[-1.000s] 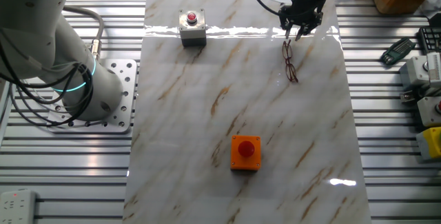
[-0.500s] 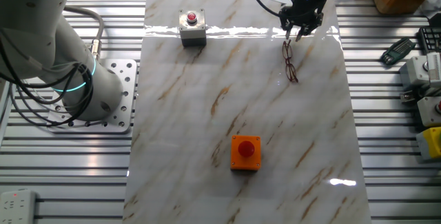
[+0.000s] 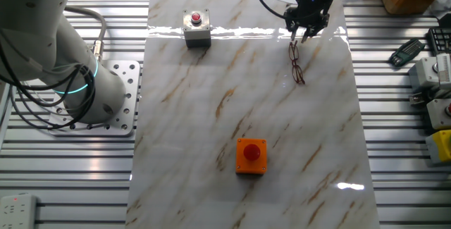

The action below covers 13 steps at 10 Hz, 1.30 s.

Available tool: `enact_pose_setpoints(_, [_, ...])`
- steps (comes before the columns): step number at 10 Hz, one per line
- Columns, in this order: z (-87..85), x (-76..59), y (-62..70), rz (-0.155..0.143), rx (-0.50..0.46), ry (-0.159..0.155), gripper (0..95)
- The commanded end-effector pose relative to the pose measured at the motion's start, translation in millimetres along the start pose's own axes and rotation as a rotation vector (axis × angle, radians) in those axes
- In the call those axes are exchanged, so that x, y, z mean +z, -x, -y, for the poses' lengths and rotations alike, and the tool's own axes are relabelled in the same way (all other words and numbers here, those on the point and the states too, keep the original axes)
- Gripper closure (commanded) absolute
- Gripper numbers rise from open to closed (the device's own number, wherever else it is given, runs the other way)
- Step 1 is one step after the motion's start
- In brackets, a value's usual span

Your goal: Unfold the leg of the glasses (with one hand)

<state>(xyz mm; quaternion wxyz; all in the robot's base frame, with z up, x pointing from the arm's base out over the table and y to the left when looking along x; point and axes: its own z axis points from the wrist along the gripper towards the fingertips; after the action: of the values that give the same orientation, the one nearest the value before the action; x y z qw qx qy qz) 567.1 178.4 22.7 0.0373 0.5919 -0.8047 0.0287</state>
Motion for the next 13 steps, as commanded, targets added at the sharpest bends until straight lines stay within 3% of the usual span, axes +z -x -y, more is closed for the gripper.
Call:
enact_pose_setpoints(1, [-0.1,0.6,0.2,0.002,0.001,0.001,76.0])
enact_pose_setpoints(13, [-3.7,4.1,0.4,0.013,0.016,0.003,76.0])
